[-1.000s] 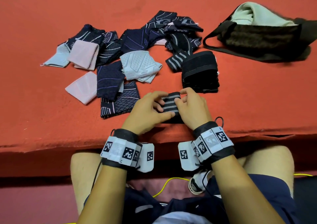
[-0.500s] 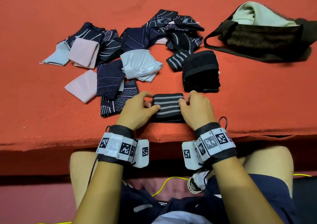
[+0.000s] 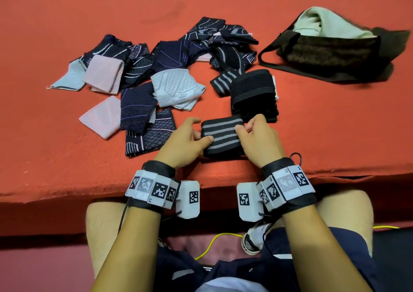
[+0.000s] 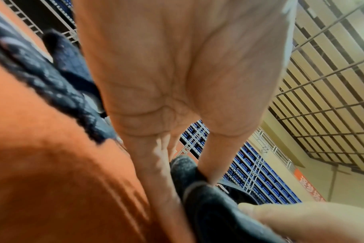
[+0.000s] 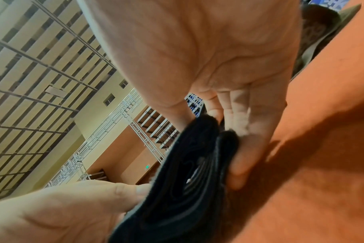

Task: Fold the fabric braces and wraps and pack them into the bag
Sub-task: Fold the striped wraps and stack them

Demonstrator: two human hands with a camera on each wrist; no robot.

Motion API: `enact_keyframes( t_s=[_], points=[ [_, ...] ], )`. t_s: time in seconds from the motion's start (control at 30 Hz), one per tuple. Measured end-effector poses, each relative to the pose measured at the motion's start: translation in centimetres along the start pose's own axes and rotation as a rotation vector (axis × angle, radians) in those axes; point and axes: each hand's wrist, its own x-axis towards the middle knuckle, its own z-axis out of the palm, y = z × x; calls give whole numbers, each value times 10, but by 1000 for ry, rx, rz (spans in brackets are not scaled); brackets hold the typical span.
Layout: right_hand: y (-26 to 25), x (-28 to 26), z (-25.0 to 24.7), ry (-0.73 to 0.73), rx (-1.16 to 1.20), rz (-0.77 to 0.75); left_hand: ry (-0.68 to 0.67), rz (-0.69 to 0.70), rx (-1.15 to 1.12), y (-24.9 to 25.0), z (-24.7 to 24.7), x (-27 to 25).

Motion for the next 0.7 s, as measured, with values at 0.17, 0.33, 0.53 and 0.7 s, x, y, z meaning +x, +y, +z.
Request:
enact_keyframes(
  t_s=[0.17,0.33,0.53,0.7],
  points=[
    [12,8,-21,51,-10,19,-63,13,-90,21,19,16],
    [30,12,-36,101,-25,77,-86,-4,-82,29,41,26],
    [42,18,-44,118,-34,131,-126,-38,-62,34,61,33],
    [41,29,-47,123,-57,141,-110,-43,-13,42,63,46]
  ],
)
